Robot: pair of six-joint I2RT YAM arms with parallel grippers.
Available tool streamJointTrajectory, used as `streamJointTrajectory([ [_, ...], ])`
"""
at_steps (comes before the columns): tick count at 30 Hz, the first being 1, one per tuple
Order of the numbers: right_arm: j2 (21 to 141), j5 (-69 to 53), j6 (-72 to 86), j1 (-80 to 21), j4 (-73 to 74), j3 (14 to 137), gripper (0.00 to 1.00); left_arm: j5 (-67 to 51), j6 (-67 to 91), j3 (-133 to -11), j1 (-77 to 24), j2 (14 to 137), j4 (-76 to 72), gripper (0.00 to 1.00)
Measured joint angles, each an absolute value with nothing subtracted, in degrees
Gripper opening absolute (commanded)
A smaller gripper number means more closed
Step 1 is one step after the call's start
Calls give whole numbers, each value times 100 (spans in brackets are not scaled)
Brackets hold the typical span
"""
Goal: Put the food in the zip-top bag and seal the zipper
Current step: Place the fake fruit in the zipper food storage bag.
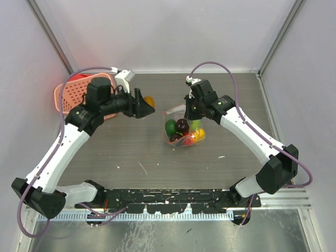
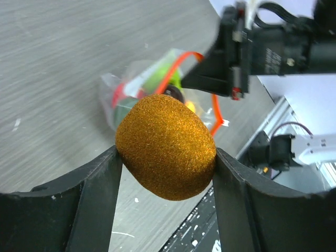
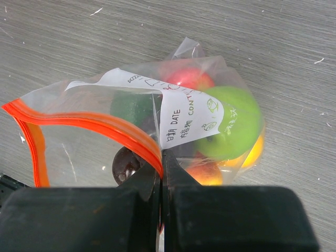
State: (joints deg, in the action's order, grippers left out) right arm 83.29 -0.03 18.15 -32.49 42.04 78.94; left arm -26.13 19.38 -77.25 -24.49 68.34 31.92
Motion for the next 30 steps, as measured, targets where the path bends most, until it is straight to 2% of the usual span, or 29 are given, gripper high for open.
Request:
streamJointTrajectory([
  [11, 8324, -3, 1824, -3249, 4206, 7894, 0, -1743, 1706, -7614, -4254, 7032, 2888, 51],
  [21, 8294, -3, 1841, -3249, 4209, 7894, 1, -746, 1529, -7614, -4930, 8012, 2759, 54],
  [23, 8274, -1, 1841, -3249, 4206, 7894, 0, -534, 1503, -7614, -4982, 8136, 2753, 56],
  [30, 8250, -3, 1841, -3249, 4206, 7894, 1, 178, 1387, -7614, -5083, 8368, 2718, 74],
])
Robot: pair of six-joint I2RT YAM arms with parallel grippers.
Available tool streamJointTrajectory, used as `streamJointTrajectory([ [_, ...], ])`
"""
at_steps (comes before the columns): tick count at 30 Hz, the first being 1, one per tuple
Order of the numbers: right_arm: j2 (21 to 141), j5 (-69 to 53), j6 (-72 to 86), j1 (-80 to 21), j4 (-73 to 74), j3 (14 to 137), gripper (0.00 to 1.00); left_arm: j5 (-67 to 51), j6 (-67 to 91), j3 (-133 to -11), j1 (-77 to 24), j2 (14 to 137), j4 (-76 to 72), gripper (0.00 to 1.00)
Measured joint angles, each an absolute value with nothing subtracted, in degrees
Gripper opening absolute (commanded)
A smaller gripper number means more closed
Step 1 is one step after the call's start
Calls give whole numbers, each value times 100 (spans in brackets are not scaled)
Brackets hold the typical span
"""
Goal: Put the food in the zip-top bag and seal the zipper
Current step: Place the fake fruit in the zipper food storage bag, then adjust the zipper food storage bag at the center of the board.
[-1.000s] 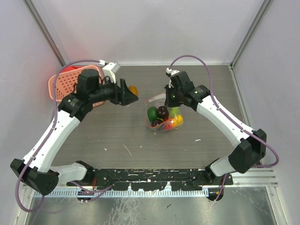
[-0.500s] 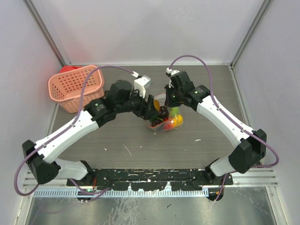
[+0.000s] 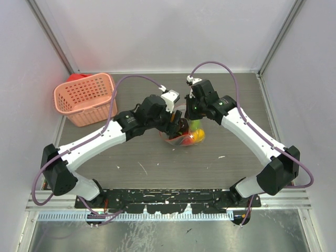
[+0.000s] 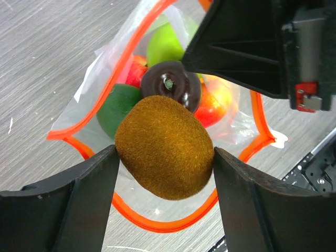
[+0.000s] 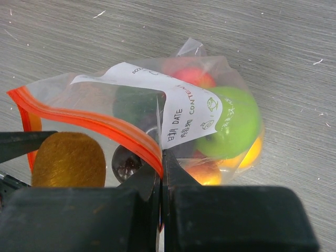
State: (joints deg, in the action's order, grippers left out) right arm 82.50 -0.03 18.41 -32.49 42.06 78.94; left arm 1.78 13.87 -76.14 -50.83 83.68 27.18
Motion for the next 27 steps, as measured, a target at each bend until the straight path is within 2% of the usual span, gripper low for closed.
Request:
streamJointTrajectory([
  [6, 8250, -5, 1855, -3249, 4206, 7889, 1, 530, 1378, -7614, -5098, 8392, 2683, 82],
  [13, 8250, -8, 1863, -3249, 4206, 7889, 0, 576, 1435, -7616, -5100, 8379, 2698, 84],
  [21, 8250, -8, 1863, -3249, 4206, 7889, 0, 604, 1833, -7614, -5100, 7905, 3103, 84],
  [27, 8248, -8, 1868, -3249, 4206, 7889, 0, 799, 2504, -7502, -5100, 7371, 3301, 77],
])
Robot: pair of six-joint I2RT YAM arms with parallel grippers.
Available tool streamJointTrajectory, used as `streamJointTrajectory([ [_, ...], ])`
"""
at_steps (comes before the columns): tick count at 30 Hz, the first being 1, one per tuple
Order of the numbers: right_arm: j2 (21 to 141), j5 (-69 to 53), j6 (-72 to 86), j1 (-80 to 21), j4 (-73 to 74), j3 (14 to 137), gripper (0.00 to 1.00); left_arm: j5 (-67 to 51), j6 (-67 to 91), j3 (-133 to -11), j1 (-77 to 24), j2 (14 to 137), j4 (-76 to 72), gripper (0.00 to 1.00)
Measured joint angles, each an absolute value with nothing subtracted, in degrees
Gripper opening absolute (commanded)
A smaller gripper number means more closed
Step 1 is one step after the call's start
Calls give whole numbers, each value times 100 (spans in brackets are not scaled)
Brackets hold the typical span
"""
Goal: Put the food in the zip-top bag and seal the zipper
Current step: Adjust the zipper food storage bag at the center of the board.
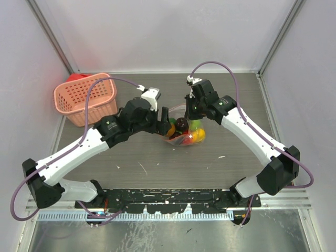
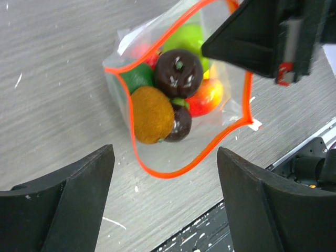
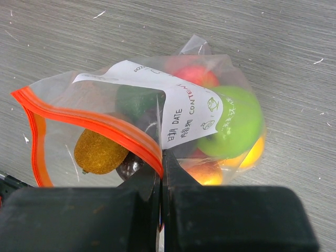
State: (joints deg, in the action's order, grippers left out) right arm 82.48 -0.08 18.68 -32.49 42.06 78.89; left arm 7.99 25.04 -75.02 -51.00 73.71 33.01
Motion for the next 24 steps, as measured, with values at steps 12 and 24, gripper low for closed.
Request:
streamJointTrajectory([
  [12, 8221, -8, 1905, -3249, 4204, 7881, 0, 873, 3863, -6462, -5035, 7262, 3267, 44],
  [24, 8208, -14, 1944, -3249, 4132, 7808, 0, 694, 4331, -6248, -4893, 7627, 2803, 8],
])
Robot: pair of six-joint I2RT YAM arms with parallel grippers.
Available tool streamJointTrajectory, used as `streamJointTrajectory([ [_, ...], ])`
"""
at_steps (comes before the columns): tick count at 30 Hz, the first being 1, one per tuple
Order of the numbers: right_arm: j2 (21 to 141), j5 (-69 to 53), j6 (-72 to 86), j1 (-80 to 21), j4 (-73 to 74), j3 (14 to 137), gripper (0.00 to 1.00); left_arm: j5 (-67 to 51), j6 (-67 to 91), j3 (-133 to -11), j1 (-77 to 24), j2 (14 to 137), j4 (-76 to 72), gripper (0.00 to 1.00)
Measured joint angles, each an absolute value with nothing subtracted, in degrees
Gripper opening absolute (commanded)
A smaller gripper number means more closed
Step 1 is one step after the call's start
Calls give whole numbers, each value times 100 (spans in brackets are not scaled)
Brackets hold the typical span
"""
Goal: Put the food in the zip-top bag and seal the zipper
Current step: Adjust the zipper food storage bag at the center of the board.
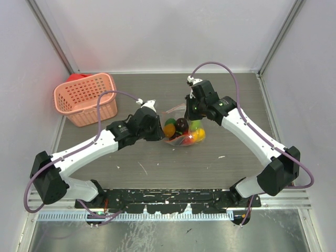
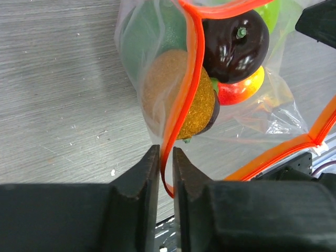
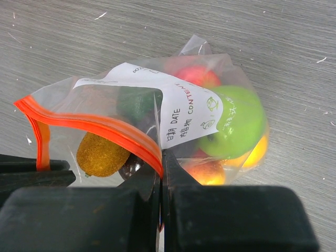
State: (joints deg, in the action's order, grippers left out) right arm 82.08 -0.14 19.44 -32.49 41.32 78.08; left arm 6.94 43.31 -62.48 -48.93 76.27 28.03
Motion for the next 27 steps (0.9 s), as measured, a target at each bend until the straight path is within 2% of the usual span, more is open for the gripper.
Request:
streamJointTrajectory([
  [2, 8208, -16, 1944, -3249, 4123, 7806, 0, 646, 4386, -6248, -4877, 7651, 2788, 0],
  [9, 8145, -12, 1940, -3249, 4147, 7813, 0, 567, 4381, -6451, -4862, 7566, 3035, 0],
  [20, 8125, -73, 1793, -3251, 4554, 8276, 1, 226, 4261, -7658, -4862, 6879, 4018, 0],
  [25, 8130, -220, 1800, -3286, 4491, 8228, 0, 209, 4248, -7618, -4862, 6890, 4281, 0],
  [27, 8171, -294, 1811, -3306, 4425, 8182, 4, 174, 4257, -7494, -4862, 7022, 4377, 0],
])
